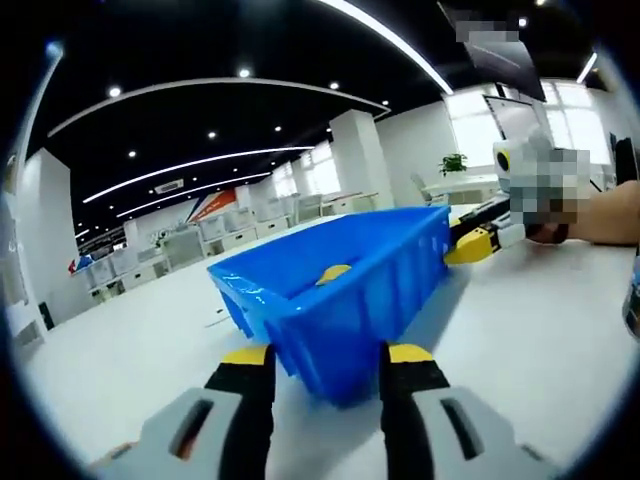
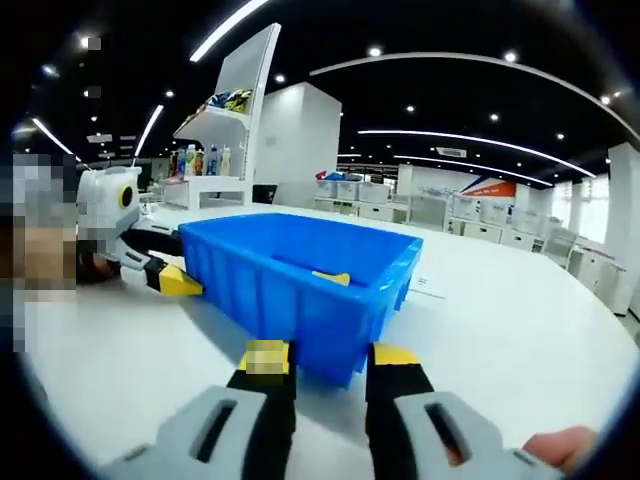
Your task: Open the lid of the chip container on the table, take out the chips, place them into the box in front of the container, and close the lid
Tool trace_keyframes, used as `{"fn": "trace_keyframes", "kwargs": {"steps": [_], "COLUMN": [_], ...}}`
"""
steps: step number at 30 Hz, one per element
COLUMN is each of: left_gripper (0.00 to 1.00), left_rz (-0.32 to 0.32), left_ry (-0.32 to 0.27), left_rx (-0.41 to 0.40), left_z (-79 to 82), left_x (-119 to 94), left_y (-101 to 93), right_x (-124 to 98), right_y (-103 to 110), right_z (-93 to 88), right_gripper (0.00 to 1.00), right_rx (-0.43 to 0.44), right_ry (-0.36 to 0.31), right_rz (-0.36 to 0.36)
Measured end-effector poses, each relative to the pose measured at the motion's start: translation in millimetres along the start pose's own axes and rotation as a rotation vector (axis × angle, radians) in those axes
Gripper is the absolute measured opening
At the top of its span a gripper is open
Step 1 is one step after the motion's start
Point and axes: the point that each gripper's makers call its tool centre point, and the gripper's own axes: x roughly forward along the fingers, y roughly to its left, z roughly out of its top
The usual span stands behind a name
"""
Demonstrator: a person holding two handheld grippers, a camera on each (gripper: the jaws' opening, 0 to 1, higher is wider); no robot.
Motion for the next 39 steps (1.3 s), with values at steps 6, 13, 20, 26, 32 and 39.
{"fn": "trace_keyframes", "kwargs": {"steps": [6,13,20,26,32,39], "left_gripper": [0.44,0.61,0.86,0.94,0.95,0.95], "left_rz": [0.003,0.019,0.041,0.053,0.091,0.134], "left_ry": [-0.010,-0.038,-0.064,-0.085,-0.091,-0.144], "left_rx": [0.020,0.013,-0.051,-0.044,-0.024,-0.004], "left_z": [-0.2,3.4,10.7,22.2,37.4,69.8], "left_x": [-0.1,-2.3,-16.2,-28.2,-45.0,-72.3], "left_y": [0.6,3.8,12.1,11.3,10.5,16.8], "right_x": [-1.8,-7.5,-19.4,-34.1,-48.7,-76.6], "right_y": [1.4,10.2,10.6,12.1,4.0,-13.1], "right_z": [-2.2,8.9,18.8,34.6,53.0,76.7], "right_gripper": [0.25,0.42,0.63,0.68,0.92,0.97], "right_rx": [-0.025,-0.041,-0.038,-0.067,-0.090,-0.097], "right_ry": [-0.009,-0.059,-0.089,-0.119,-0.152,-0.219], "right_rz": [-0.010,0.007,-0.008,-0.026,-0.061,-0.122]}}
